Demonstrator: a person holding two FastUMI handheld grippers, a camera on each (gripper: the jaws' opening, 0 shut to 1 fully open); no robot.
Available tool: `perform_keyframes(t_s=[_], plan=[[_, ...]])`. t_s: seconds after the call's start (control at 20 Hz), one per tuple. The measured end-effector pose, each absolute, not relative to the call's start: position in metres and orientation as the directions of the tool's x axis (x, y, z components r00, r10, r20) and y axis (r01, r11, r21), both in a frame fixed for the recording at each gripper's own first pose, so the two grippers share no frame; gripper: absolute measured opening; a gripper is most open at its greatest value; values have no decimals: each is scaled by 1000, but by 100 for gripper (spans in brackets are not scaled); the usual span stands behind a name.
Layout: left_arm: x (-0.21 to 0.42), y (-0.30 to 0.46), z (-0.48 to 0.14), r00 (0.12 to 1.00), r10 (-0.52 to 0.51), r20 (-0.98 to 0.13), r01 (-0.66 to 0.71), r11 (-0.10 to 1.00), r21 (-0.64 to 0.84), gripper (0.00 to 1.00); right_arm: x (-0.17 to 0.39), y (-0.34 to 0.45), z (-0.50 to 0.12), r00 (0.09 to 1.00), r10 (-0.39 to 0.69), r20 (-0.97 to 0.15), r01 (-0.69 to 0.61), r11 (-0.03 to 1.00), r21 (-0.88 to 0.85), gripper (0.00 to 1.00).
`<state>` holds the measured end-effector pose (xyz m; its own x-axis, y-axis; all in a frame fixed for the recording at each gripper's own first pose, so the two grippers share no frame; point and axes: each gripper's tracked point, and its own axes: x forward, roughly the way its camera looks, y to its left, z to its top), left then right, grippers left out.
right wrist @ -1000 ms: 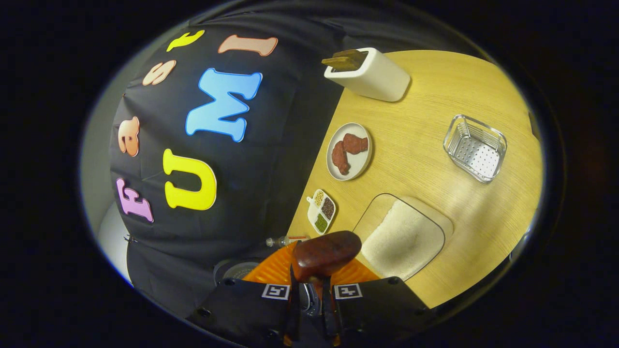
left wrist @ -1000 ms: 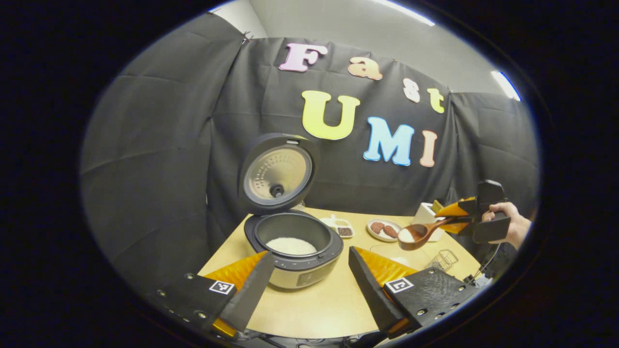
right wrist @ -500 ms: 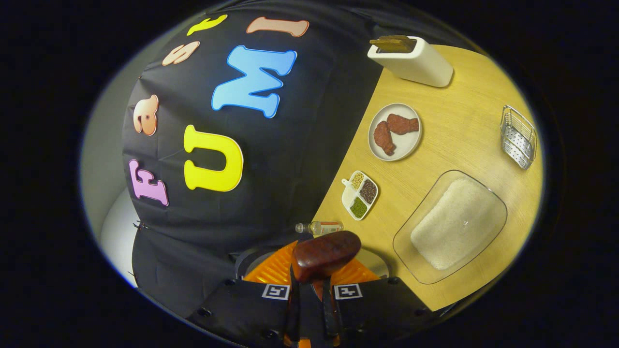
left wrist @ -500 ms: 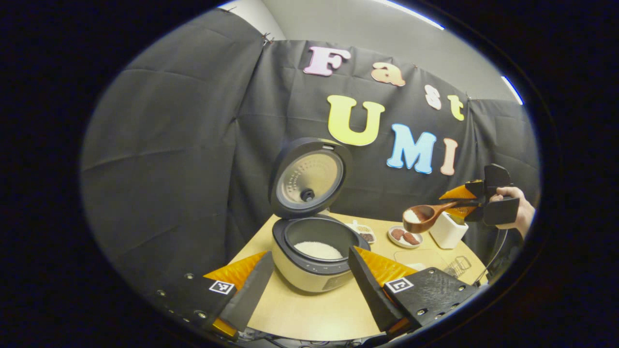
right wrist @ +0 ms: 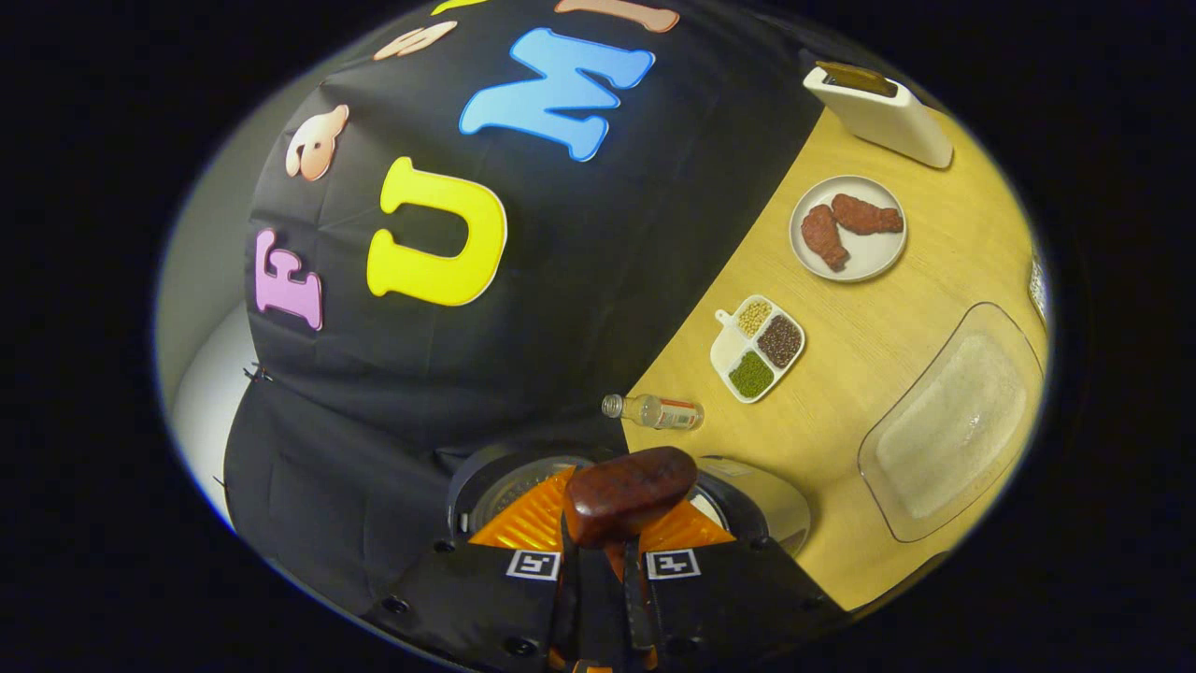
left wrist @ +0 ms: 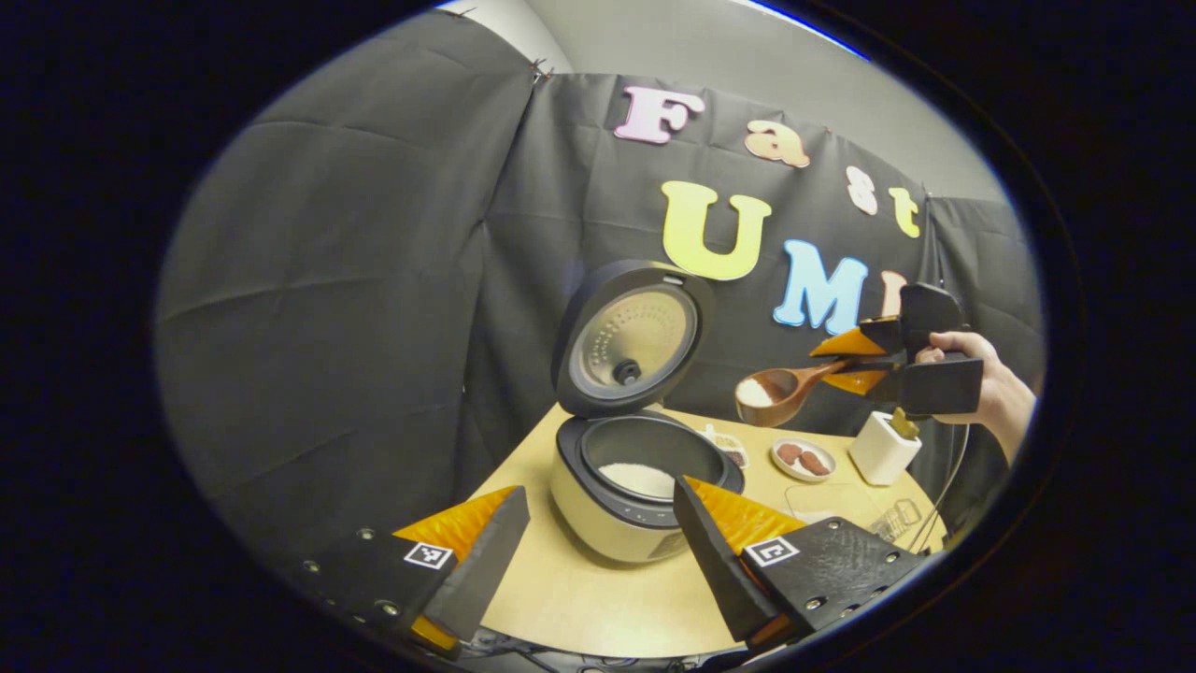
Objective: Close the left gripper, press the button to open the rice cooker; take a wooden spoon from the chopstick holder with the right hand, scoop a spoonful of rice and pour it into the rice cooker, then put the wooden spoon back into the chopstick holder.
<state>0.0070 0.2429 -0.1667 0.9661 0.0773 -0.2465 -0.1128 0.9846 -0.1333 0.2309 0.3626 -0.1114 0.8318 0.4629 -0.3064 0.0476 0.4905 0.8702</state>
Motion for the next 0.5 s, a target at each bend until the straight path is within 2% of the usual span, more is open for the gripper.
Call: perform_keyframes(t_s=[0.05, 0.1, 0.15, 0.2, 0.35, 0.5], plan=[[6, 247, -167, 965, 88, -249, -123, 984, -132, 97, 234, 377, -112, 825, 472, -311, 35, 507, 861, 19], [3, 251, -168, 963, 98, -252, -134, 982, -131, 96, 238, 388, -115, 819, 479, -315, 16, 530, 848, 19], [1, 255, -169, 961, 108, -255, -145, 981, -131, 96, 242, 399, -117, 816, 482, -320, -6, 561, 828, 14], [-1, 259, -170, 958, 119, -260, -157, 979, -132, 98, 245, 406, -120, 818, 473, -329, -29, 604, 796, 19], [-9, 270, -175, 950, 148, -275, -189, 973, -129, 97, 254, 425, -132, 833, 429, -349, -109, 746, 657, 19], [-15, 283, -185, 938, 182, -297, -228, 965, -130, 97, 260, 447, -137, 832, 438, -341, -193, 804, 562, 19]])
